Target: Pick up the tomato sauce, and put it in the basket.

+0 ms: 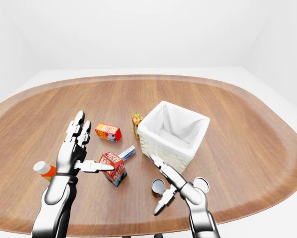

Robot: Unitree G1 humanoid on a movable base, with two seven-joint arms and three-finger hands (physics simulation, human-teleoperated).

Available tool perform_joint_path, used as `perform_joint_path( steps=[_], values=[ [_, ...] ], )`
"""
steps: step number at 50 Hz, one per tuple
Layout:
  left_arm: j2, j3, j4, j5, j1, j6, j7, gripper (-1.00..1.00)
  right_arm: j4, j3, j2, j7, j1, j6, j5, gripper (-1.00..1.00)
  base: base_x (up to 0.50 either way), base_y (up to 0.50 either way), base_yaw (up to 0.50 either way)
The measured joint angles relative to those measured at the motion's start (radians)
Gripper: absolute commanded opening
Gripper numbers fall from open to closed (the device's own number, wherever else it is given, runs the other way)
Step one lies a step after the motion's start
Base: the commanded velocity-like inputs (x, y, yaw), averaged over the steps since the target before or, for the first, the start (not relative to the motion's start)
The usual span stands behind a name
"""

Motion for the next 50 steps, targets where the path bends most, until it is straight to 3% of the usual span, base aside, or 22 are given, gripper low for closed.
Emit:
perform_joint_path(
  steps=[50],
  values=[
    [0.0,-0.001,0.003,0.001,0.002,0.0,-0.002,1.0,0.066,0.01,-0.002,-0.027,-0.02,0.0,-0.027,1.0,0.0,0.0,0.0]
  ],
)
